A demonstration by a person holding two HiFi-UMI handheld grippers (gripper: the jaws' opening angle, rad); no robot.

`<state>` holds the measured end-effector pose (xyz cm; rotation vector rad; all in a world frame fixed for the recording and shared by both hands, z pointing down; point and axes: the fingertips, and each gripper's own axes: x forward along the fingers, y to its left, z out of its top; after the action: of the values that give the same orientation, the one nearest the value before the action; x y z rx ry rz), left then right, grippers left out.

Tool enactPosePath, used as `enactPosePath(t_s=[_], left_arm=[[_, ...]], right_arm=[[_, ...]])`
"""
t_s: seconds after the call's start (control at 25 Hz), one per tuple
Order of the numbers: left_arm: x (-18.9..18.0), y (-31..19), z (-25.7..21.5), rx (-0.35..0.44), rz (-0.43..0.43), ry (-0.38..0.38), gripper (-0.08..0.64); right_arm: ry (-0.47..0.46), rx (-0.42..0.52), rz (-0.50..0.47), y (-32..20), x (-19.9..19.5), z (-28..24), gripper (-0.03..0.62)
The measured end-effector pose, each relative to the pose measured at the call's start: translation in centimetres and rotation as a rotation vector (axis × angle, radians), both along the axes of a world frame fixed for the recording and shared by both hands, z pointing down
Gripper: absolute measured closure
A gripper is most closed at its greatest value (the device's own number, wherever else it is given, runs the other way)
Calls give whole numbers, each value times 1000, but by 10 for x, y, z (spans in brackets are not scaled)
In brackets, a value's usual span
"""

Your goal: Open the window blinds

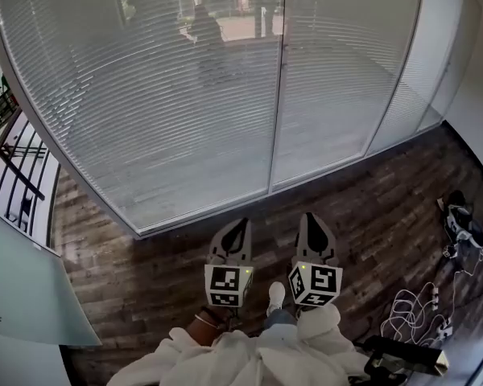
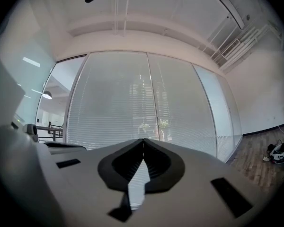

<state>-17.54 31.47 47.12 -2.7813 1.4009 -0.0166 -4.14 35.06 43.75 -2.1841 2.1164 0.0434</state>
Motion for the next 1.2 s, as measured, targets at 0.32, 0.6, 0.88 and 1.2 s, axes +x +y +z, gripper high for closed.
enactPosePath(t_s=[0.32, 0.6, 0.88, 1.2], left_arm=[[51, -127, 2, -31, -76, -6, 561], [115, -243, -18, 16, -133, -18, 561], [118, -331, -29, 11, -227, -26, 561], [131, -425, -18, 17, -234, -29, 561]], right_arm=[[-11, -33, -70, -135, 55, -2, 581], [-2, -52, -107, -255, 134, -14, 581], [-33, -78, -130, -352, 160, -15, 581], [-48, -86, -154, -450, 165, 1, 580]])
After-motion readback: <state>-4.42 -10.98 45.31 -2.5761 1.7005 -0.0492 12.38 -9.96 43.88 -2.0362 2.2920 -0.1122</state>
